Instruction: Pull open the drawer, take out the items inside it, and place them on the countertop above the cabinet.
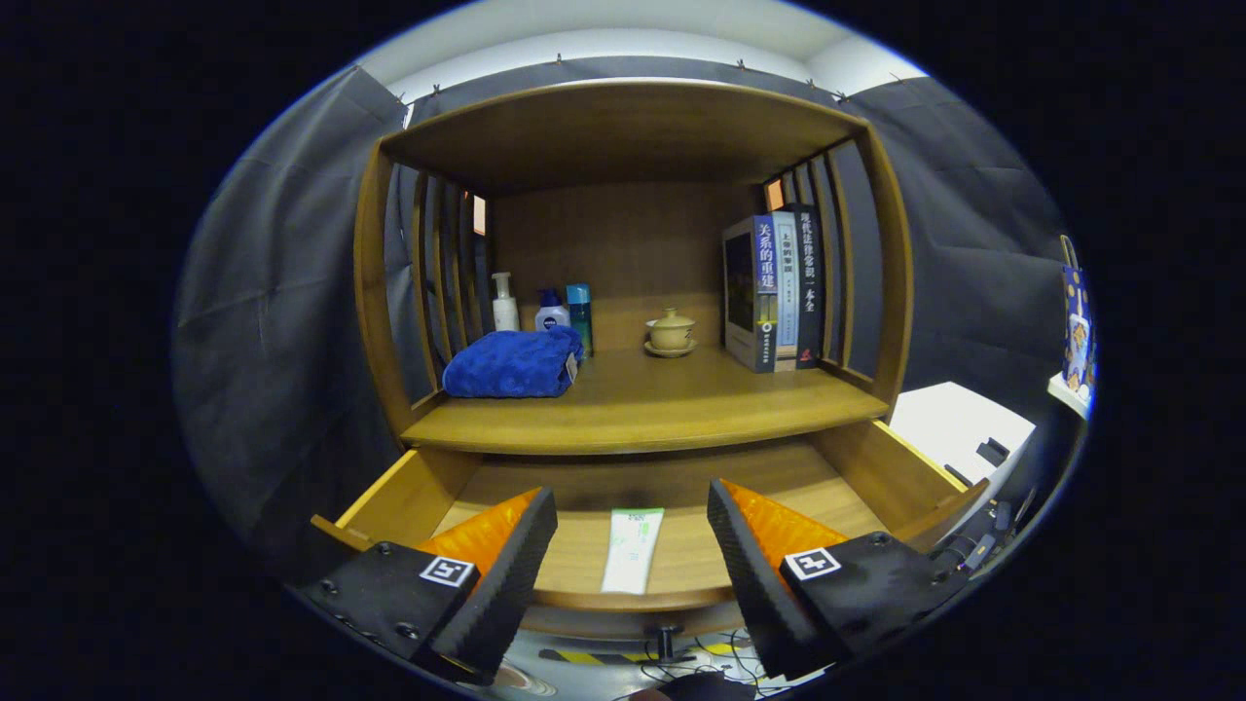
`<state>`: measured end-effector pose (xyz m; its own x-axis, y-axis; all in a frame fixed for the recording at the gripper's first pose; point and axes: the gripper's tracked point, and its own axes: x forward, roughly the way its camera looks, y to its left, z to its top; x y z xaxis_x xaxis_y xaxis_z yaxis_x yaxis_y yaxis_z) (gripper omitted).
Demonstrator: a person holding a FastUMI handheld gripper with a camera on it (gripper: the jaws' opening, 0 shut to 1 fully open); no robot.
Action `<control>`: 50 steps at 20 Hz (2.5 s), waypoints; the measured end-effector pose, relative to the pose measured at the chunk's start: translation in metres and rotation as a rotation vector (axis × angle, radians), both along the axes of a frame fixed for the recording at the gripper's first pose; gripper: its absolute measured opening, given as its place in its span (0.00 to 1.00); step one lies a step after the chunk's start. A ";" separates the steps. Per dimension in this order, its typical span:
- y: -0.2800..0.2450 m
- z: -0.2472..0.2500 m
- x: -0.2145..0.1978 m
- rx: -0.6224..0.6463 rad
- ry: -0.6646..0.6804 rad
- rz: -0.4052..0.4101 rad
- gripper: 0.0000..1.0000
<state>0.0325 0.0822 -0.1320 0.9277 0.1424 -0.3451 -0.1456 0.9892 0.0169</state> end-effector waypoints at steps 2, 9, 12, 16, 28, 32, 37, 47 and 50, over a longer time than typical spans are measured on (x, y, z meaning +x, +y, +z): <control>0.001 -0.006 0.017 -0.013 0.046 -0.002 1.00; 0.015 -0.045 0.058 -0.008 0.295 0.005 1.00; 0.022 -0.067 0.063 -0.041 0.415 0.017 1.00; 0.030 -0.094 0.068 -0.080 0.548 0.033 0.99; 0.013 -0.156 0.059 -0.082 0.840 -0.079 0.91; 0.008 -0.155 0.059 -0.059 0.875 -0.099 0.73; 0.011 -0.133 0.069 -0.040 0.856 -0.100 0.57; 0.019 -0.026 0.081 0.011 0.753 -0.062 0.52; 0.014 -0.011 0.071 0.010 0.735 -0.051 0.52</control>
